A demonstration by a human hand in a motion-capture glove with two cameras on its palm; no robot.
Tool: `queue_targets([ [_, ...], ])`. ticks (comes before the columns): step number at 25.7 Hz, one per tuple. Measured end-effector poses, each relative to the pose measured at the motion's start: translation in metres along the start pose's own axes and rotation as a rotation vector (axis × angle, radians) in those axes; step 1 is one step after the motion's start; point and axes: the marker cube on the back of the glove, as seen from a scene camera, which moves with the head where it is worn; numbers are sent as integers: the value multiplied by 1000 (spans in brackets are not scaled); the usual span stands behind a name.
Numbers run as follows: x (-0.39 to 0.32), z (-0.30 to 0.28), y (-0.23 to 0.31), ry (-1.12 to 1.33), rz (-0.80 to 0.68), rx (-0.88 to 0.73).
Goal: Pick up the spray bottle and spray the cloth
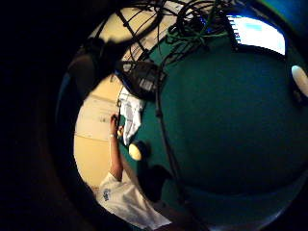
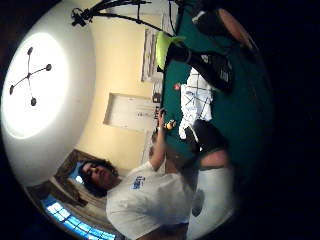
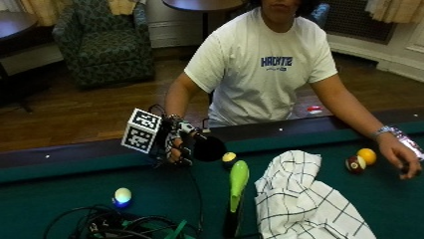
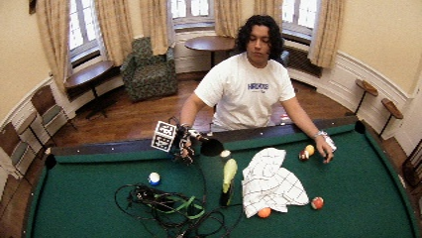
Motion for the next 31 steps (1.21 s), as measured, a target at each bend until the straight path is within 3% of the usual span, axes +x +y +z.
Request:
queue_targets([
  [21, -8, -8, 5, -21, -101, 131],
  [31, -2, -16, 23, -49, -54, 154],
])
